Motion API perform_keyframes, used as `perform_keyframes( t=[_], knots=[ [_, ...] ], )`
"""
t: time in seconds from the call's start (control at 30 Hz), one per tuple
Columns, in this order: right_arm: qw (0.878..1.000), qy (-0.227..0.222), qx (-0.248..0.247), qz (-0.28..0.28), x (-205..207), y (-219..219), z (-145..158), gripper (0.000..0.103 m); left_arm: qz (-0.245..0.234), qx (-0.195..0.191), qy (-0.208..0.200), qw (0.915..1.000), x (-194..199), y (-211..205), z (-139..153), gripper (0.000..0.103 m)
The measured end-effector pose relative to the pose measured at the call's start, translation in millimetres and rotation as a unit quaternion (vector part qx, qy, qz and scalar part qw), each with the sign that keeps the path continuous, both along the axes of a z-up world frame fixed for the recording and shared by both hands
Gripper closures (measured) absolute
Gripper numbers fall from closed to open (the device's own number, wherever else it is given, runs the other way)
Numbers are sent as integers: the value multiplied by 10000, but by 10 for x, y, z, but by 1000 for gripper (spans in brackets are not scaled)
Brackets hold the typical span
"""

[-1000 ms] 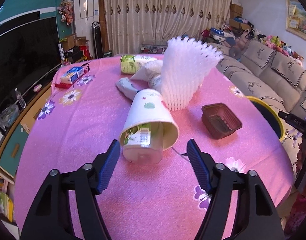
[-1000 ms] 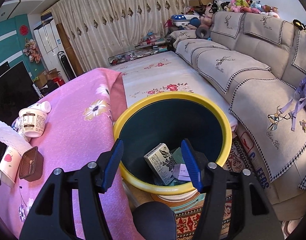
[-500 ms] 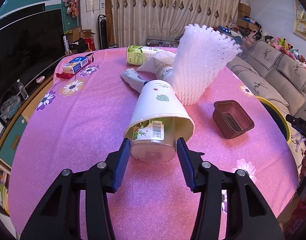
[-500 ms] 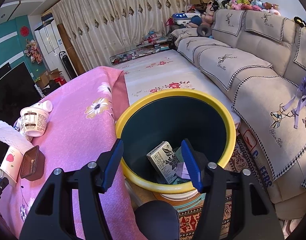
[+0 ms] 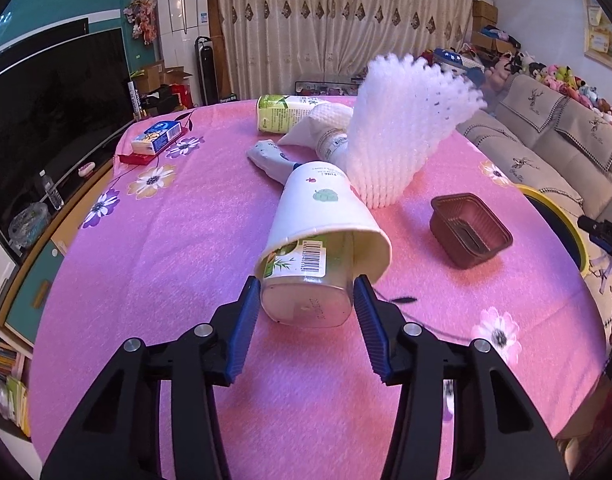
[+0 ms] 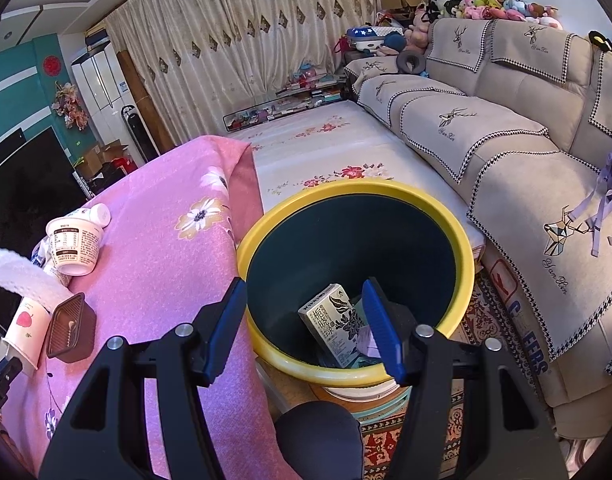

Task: Collect trash
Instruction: 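Reach the left gripper toward the clear green-lidded cup on the table, then grasp the clear green-lidded cup with the left gripper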

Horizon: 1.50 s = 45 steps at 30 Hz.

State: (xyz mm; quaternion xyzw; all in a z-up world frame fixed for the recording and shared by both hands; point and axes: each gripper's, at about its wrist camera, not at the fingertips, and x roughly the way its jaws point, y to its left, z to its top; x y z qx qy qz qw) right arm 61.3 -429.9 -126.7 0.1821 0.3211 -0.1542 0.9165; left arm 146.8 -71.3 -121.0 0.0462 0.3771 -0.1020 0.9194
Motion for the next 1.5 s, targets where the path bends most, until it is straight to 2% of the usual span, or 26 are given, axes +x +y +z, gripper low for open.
perform_keyframes(
  t=[0.13, 0.4, 0.7, 0.73, 0.77, 0.8, 0.93, 0.97, 1.03, 1.1, 1.27, 1.33, 1.5],
  knots=[
    [10000, -34, 42, 46, -9, 21, 15, 46, -122, 5, 83, 9999, -172, 74, 69, 55],
    [9999, -122, 23, 109, -56, 68, 90, 46, -269, 198, -6, 9994, -576, 204, 234, 55],
    [9997, -205, 63, 146, -119, 80, 136, 46, -413, 89, -418, 9982, -873, 266, 486, 56],
    [9996, -213, 65, 150, -128, 83, 139, 46, -464, 99, -436, 9979, -875, 236, 497, 63],
    [9996, -221, 69, 148, -138, 78, 143, 46, -544, 142, -454, 9974, -869, 193, 495, 82],
    [9996, -228, 80, 140, -150, 69, 145, 46, -563, 188, -440, 9973, -838, 154, 479, 93],
    [9996, -242, 111, 99, -195, 18, 146, 46, -417, 195, -412, 9981, -728, 128, 414, 85],
    [9996, -249, 121, 89, -203, 7, 144, 46, -347, 147, -366, 9986, -704, 152, 401, 80],
    [9995, -254, 147, 69, -202, -20, 137, 46, -307, 63, -280, 9991, -694, 193, 355, 59],
    [9995, -251, 181, 70, -192, -27, 120, 46, -247, 123, -270, 9993, -704, 200, 299, 51],
    [9994, -218, 222, 151, -159, 17, 85, 46, -120, 61, -210, 9997, -684, 251, 216, 45],
    [9994, -219, 218, 176, -150, 32, 89, 46, -84, 19, -160, 9998, -670, 264, 189, 36],
    [9993, -225, 210, 198, -147, 61, 96, 46, -178, 25, -53, 9998, -685, 179, 104, 31]
  ],
)
